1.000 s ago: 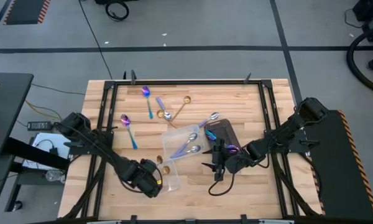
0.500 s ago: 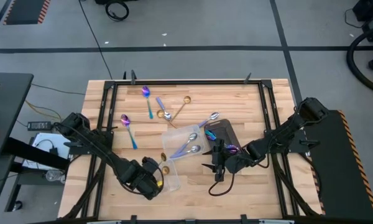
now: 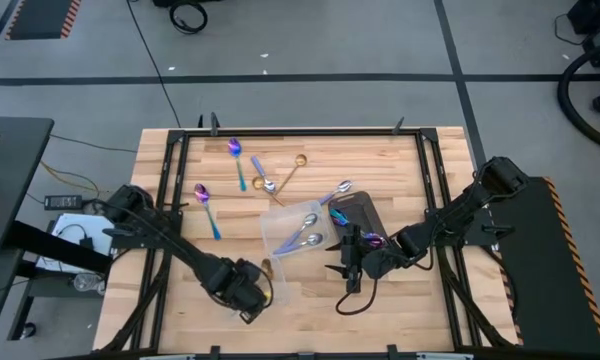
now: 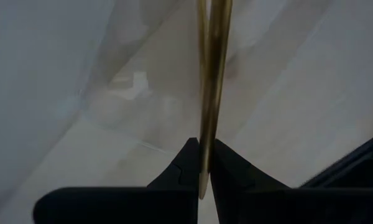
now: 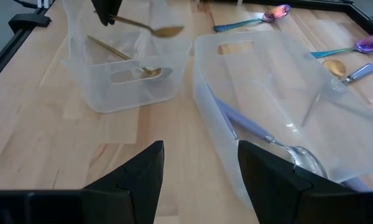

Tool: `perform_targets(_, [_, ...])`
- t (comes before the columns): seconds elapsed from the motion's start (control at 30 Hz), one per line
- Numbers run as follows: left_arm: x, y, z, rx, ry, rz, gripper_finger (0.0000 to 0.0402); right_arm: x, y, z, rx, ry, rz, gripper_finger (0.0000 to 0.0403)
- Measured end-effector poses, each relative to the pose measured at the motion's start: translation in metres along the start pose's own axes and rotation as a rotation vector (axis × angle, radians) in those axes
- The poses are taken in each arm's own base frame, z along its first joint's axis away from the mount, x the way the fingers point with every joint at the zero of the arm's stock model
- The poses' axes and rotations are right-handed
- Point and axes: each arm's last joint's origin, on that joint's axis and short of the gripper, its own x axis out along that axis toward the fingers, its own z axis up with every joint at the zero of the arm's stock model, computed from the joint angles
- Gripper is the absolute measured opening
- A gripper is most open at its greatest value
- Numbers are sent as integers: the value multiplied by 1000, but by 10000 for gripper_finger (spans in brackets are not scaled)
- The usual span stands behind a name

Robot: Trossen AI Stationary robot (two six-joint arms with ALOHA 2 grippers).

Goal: Sort silverware by color (type)
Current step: Put the gold spoon into the bottom transparent bin

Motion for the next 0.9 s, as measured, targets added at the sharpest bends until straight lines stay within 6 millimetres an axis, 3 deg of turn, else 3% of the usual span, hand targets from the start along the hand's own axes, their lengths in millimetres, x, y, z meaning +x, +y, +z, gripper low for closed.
perform_targets(0.5, [3,3,18,18,113,-14,26,0,1,-1,11,9,20,215])
perform_targets(0.9, [2,3,18,36,77,-4,133,-1,1,-1,17,12,26,215])
